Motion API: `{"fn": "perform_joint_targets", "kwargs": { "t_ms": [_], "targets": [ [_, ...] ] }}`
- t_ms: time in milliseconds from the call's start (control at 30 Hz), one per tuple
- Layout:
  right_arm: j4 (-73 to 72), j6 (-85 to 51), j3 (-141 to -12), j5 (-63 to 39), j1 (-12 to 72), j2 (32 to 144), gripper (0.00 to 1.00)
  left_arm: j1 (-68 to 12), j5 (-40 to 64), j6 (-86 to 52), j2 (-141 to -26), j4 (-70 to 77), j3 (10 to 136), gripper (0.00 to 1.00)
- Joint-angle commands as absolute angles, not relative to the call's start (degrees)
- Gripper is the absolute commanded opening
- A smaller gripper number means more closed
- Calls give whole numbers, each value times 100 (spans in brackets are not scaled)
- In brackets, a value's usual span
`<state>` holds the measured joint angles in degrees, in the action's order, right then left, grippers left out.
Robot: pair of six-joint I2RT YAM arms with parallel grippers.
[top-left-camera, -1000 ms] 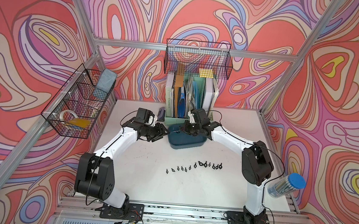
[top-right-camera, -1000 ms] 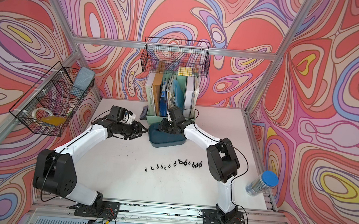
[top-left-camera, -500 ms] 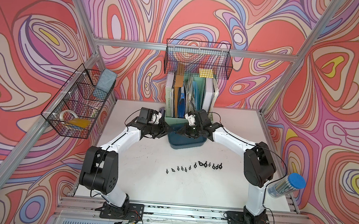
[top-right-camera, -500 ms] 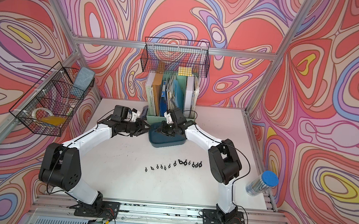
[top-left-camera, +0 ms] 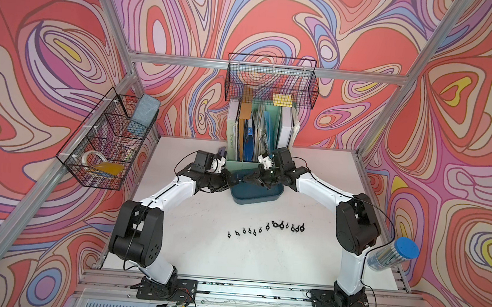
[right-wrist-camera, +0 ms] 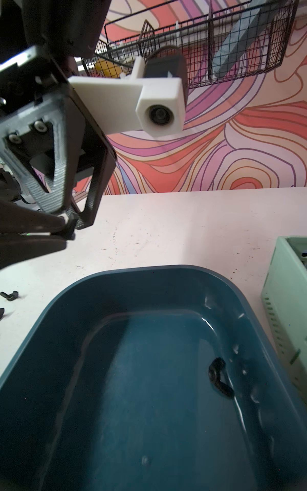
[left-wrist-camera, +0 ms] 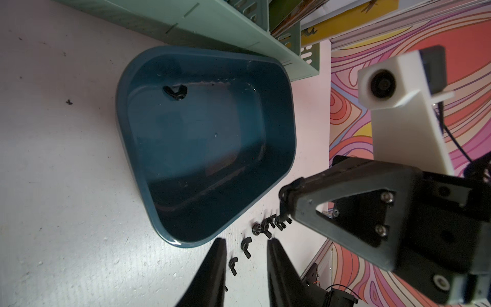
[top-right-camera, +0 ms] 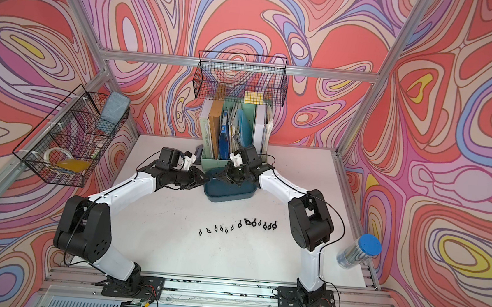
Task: Take out the wing nut from the storage box
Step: Pick up the wing nut from the storage box.
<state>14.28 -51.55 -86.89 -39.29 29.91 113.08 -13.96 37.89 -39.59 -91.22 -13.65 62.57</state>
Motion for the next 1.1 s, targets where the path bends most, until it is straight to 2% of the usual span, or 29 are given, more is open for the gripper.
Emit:
{"fn": "perform_joint_targets", "kwargs": {
  "t_ms": [0, 400, 1067],
  "targets": [
    [1092, -5613, -8609, -4340, 2959, 11439, 0, -1492, 3701, -3773, -8900, -1148, 6198, 30],
    [859, -5985, -8419, -4454, 2943, 11487, 0, -1519, 3785, -3960, -8635, -645, 6012, 26],
    [699, -6065, -8352, -4555, 2944, 11431, 0, -1597, 3844, -3969, -8829, -615, 6047, 22]
  ]
}}
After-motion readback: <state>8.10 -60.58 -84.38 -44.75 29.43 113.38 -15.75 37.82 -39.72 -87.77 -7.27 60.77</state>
